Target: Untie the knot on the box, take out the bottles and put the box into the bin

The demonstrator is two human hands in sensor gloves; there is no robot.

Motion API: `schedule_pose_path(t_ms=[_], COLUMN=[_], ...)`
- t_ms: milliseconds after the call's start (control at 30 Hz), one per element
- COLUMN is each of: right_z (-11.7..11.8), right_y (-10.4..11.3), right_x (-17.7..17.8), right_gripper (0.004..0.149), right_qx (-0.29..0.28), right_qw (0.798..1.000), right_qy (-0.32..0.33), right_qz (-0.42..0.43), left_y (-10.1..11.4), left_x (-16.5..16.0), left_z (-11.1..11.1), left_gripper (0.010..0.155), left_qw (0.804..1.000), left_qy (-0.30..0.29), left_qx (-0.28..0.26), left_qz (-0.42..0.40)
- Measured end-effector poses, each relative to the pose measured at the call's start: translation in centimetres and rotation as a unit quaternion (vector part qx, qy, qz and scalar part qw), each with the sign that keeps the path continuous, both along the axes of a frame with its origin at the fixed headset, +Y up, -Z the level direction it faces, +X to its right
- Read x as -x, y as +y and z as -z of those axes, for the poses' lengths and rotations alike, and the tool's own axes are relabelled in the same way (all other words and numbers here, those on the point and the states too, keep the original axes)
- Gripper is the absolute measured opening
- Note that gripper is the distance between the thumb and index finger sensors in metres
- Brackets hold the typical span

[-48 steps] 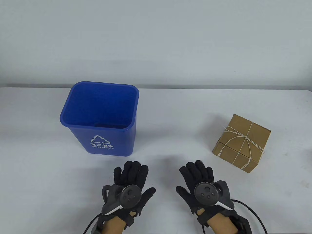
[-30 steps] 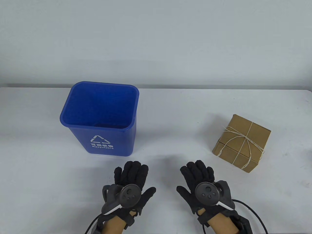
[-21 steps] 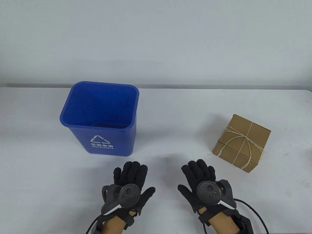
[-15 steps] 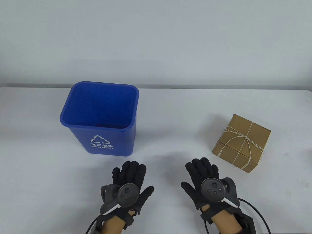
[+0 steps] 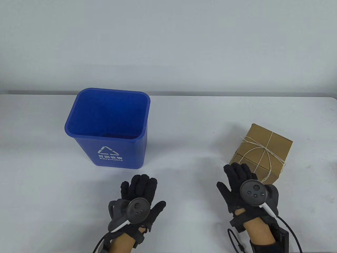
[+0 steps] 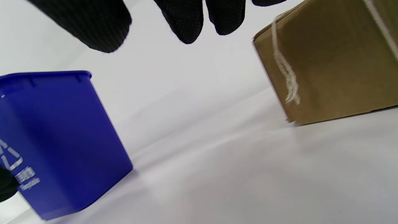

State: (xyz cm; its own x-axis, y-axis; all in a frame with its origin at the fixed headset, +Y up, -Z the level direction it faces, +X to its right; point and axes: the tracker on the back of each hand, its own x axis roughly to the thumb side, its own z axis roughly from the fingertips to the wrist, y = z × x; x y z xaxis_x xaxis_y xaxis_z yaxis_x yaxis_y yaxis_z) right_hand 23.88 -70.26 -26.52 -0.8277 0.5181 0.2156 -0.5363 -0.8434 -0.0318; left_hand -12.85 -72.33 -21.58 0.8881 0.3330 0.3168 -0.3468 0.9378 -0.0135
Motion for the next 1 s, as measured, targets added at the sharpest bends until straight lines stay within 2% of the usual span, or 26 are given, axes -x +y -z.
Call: schedule_pose_path(t_ms=[433, 533, 767, 1000], right_z=[0.9, 0.9, 1.0, 1.6], right_y=[1.3, 1.4, 1.3, 0.3], right_x=[-4.8, -5.7, -7.4, -9.9], right_gripper=[0.071, 0.071, 0.075, 0.077], right_qx=[-0.026, -0.023, -0.012, 0.018], right_qw=[0.996, 0.993, 0.985, 0.973], right_qy=[-0.079, -0.095, -0.162, -0.217], right_qz=[0.039, 0.066, 0.059, 0.077], left_y=[-0.1, -0.1, -0.1, -0.1], left_x=[0.4, 0.5, 0.9, 1.1], left_z=[0.1, 0.1, 0.1, 0.2], left_gripper=[0.086, 0.086, 0.086, 0.086], left_qw=[1.0, 1.0, 1.0, 1.0], left_qy=[0.008, 0.01, 0.02, 0.021], left_qx=[0.008, 0.011, 0.012, 0.018], left_qz=[-0.002, -0.001, -0.003, -0.007])
